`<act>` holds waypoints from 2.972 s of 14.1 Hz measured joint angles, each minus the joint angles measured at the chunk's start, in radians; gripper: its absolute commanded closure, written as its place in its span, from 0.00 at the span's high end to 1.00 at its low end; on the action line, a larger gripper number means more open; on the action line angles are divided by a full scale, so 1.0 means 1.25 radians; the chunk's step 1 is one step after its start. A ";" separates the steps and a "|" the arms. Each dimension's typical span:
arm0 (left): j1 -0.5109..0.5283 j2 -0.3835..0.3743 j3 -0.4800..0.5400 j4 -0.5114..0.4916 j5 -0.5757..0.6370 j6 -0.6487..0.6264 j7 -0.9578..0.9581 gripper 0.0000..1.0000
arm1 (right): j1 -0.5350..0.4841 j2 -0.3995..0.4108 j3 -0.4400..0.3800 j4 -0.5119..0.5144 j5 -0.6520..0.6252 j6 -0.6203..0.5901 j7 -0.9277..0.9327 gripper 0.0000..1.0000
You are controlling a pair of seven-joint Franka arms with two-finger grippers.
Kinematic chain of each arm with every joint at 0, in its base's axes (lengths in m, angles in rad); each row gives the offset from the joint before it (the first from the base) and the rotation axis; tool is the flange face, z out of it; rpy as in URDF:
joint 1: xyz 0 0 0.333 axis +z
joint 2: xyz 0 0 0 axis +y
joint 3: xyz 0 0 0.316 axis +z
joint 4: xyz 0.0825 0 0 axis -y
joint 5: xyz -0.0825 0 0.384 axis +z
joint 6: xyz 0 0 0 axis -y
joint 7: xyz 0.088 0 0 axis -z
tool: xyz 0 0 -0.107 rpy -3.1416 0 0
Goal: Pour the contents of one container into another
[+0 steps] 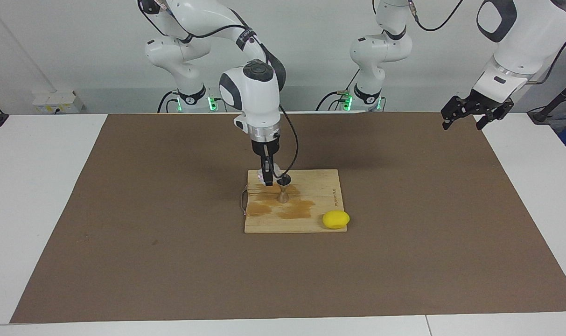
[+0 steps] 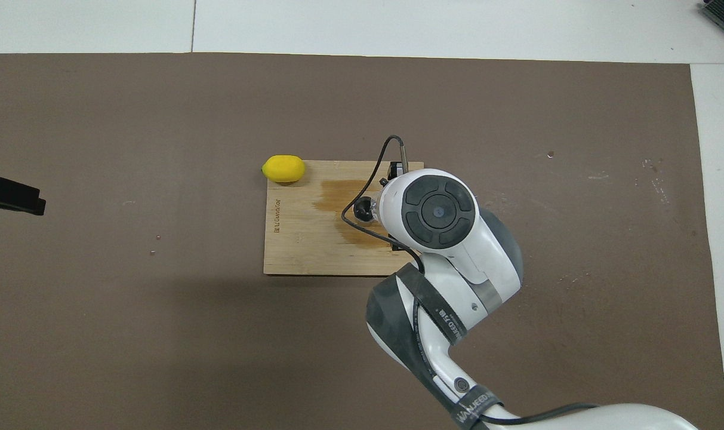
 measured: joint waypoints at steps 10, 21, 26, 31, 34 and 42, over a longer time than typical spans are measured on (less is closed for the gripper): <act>-0.081 -0.003 0.086 0.004 0.001 -0.001 0.000 1.00 | 0.015 0.019 0.000 0.052 -0.014 -0.038 0.009 0.00; -0.088 -0.003 0.054 0.013 0.001 -0.009 -0.082 1.00 | 0.027 0.027 -0.002 0.079 -0.061 -0.075 0.010 0.00; -0.089 -0.004 0.052 0.014 0.001 -0.009 -0.084 1.00 | 0.034 0.027 -0.002 0.087 -0.066 -0.076 0.010 0.00; -0.089 -0.004 0.052 0.014 0.001 -0.009 -0.084 1.00 | 0.043 0.029 -0.003 0.088 -0.081 -0.081 0.010 0.00; -0.089 -0.004 0.052 0.014 0.001 -0.009 -0.084 1.00 | 0.049 0.034 -0.011 0.088 -0.081 -0.082 0.010 0.00; -0.089 -0.004 0.052 0.014 0.001 -0.009 -0.084 1.00 | 0.051 0.037 -0.024 0.104 -0.075 -0.081 0.010 0.00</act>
